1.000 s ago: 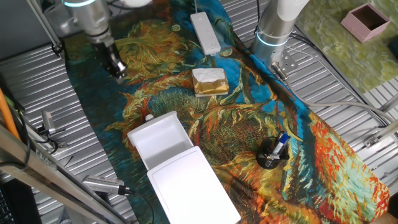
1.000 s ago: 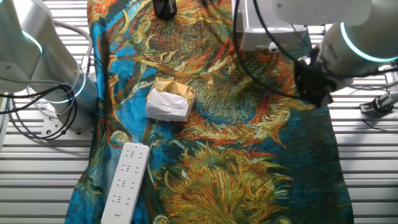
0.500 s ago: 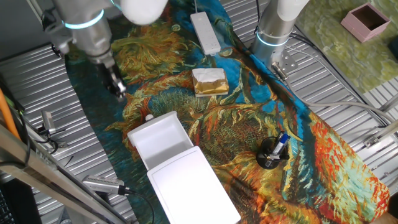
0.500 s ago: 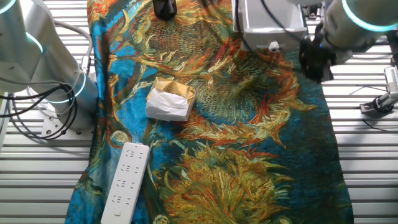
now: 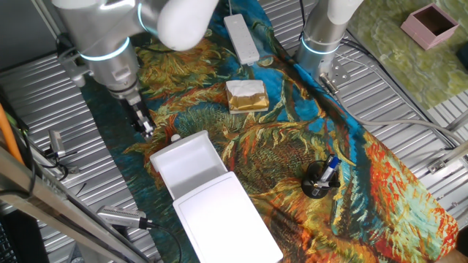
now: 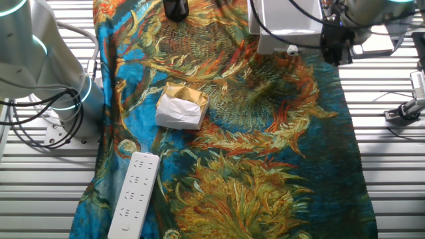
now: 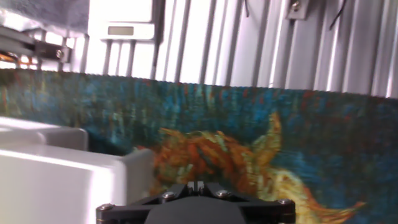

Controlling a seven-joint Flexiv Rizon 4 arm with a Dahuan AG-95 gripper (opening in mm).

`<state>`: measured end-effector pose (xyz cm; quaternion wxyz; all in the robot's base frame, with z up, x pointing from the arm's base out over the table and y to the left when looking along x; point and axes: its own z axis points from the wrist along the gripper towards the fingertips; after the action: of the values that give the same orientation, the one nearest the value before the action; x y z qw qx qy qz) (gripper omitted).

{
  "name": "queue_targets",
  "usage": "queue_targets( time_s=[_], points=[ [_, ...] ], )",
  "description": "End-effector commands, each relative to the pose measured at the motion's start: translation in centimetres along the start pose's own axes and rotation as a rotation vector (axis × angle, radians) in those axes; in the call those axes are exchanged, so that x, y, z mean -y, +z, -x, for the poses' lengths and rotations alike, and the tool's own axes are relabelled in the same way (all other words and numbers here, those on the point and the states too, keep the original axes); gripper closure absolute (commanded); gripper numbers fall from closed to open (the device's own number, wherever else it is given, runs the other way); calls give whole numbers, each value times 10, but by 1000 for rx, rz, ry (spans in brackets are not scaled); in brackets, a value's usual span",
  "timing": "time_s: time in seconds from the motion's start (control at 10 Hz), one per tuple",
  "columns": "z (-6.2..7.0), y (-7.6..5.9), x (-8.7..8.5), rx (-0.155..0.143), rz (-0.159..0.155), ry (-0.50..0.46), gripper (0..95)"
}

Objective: Use the gripper to push and close the drawer

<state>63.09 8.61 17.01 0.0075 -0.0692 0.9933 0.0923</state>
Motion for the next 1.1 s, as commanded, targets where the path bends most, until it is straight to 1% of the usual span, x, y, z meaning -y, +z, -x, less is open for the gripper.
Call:
queue_targets(
  time_s=[0.1, 0.2, 0.6, 0.9, 1.1],
  points=[
    [-3, 4, -9, 5, 21, 41, 950],
    [-4, 5, -13, 7, 33, 55, 950],
    [-6, 8, -23, 10, 39, 73, 950],
    [-8, 9, -27, 7, 35, 74, 950],
    [-8, 9, -28, 6, 34, 76, 950]
  ],
)
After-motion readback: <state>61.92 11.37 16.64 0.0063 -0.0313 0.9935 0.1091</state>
